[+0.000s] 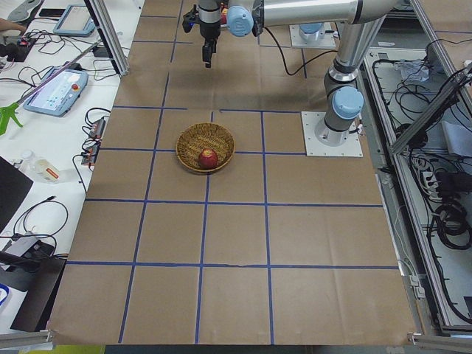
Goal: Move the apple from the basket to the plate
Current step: 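Lift the apple with the right gripper and carry it over the plate, then open the right gripper to drop the apple onto the plate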
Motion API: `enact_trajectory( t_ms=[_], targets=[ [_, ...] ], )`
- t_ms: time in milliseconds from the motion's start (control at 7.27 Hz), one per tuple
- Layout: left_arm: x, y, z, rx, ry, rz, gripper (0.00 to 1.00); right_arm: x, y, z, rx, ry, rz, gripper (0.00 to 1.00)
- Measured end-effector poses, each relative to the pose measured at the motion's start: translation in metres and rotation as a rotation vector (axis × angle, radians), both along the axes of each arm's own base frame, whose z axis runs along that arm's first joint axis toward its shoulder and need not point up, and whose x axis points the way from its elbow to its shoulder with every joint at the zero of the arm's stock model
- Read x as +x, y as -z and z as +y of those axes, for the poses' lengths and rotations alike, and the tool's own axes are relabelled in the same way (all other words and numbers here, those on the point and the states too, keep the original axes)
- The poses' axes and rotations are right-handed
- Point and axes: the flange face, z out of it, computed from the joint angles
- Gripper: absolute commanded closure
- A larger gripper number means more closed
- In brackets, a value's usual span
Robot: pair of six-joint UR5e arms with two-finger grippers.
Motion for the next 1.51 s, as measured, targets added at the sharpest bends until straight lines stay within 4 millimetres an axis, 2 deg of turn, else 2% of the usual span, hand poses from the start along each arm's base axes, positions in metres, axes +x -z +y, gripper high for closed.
enact_trajectory(
  t_ms=[138,275,412,825,962,1100,1512],
  targets=[
    [0.000,0.001,0.000,0.003,0.000,0.002,0.01,-0.014,0.009,0.003,0.014,0.000,-0.007,0.41],
    [0.000,0.003,-0.001,0.006,0.000,0.003,0.01,-0.019,0.022,0.005,0.033,0.003,-0.022,0.40],
    [0.000,0.005,-0.001,0.016,-0.001,0.005,0.01,-0.019,0.033,0.005,0.045,0.012,-0.044,0.40],
    [0.000,0.013,0.001,0.044,0.000,0.008,0.01,-0.015,0.045,-0.002,0.030,0.057,-0.070,0.38],
    [0.000,0.012,0.000,0.042,-0.001,0.007,0.01,-0.017,0.051,-0.008,0.009,0.058,-0.062,0.23],
    [0.000,0.010,0.000,0.038,-0.001,0.005,0.01,-0.018,0.056,-0.013,-0.003,0.055,-0.057,0.00],
    [0.000,0.010,0.000,0.036,0.000,0.007,0.01,-0.011,0.055,-0.016,-0.009,0.044,-0.051,0.00]
  ],
)
